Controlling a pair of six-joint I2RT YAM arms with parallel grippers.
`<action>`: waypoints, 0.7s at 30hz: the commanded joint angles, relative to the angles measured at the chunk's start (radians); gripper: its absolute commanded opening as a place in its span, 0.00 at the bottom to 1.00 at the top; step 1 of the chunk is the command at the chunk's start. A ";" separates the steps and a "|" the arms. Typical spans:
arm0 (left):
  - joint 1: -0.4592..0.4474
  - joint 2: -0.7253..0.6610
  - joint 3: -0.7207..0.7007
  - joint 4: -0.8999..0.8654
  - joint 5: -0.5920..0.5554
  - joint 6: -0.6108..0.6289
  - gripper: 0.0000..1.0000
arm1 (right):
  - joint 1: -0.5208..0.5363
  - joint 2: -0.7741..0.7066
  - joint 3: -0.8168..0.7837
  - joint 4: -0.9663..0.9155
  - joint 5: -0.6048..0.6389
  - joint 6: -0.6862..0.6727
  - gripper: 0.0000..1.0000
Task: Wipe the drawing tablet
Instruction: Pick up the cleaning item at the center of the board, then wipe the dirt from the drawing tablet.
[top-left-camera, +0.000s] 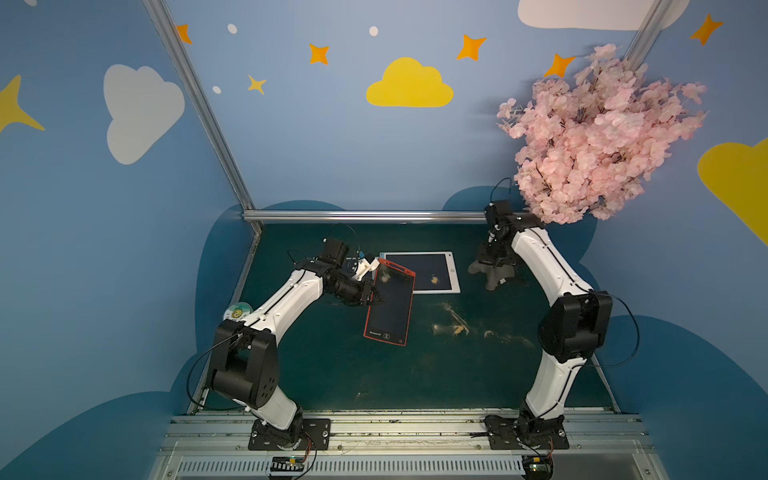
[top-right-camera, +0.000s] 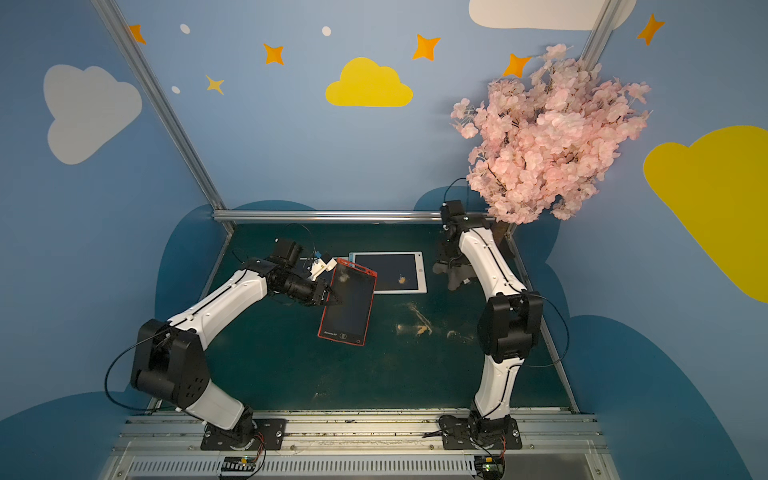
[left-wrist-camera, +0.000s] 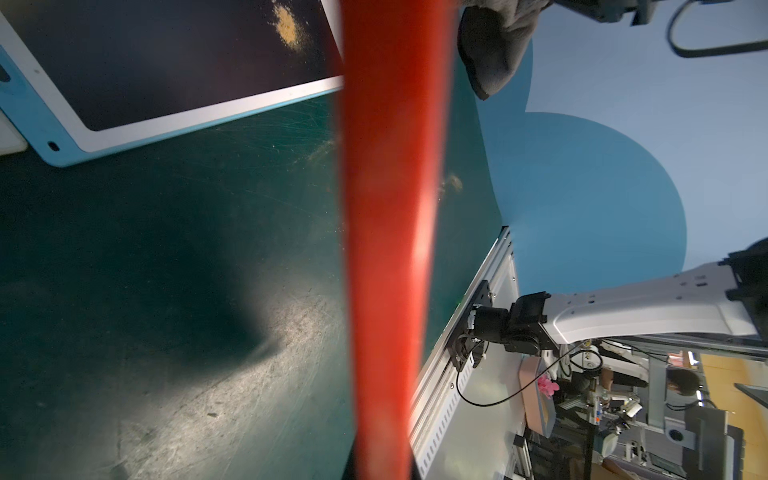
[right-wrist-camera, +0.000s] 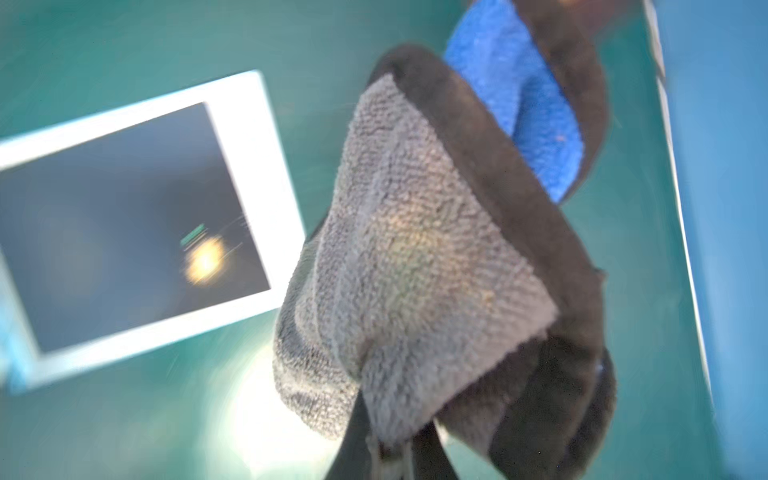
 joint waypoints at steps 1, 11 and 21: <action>-0.019 0.007 0.065 -0.054 -0.029 0.023 0.03 | 0.129 -0.038 -0.047 -0.006 0.083 -0.160 0.00; -0.068 0.060 0.025 -0.076 -0.001 -0.075 0.03 | 0.391 -0.037 -0.049 -0.035 -0.011 -0.262 0.00; -0.119 0.157 0.015 -0.046 -0.010 -0.103 0.03 | 0.434 0.002 -0.182 0.098 -0.462 -0.245 0.00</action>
